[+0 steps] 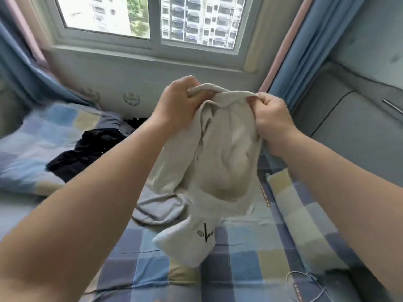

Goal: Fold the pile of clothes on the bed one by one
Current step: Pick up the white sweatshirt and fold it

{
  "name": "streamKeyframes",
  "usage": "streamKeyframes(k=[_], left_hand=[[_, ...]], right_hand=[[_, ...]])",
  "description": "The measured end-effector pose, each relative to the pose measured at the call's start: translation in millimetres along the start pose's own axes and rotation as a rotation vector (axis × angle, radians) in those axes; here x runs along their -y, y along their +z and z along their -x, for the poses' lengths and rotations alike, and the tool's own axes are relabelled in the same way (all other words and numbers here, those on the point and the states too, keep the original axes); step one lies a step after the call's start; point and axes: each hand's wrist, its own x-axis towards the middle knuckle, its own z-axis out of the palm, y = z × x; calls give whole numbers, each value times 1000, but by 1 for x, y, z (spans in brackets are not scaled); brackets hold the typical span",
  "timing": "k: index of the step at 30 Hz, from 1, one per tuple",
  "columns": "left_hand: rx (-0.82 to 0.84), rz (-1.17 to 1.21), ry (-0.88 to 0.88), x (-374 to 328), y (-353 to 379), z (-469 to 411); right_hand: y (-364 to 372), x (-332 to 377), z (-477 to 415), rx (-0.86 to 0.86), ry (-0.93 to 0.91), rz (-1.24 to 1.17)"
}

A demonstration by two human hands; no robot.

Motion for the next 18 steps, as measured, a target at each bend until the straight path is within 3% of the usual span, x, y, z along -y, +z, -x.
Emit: streamKeyframes(k=[3,7,13,18], left_hand=[[43,-86,-21,-27,-47,16],[140,-144,-14,-49,-90,52],[429,94,8,-79,-144,122],[388,118,-86,-70,-188,145]], right_hand=[[-7,57,30,185,41,-160],[-6,110,67,303,35,-294],[37,159,113,414,-66,-217],[64,191,133,438,-108,-267]])
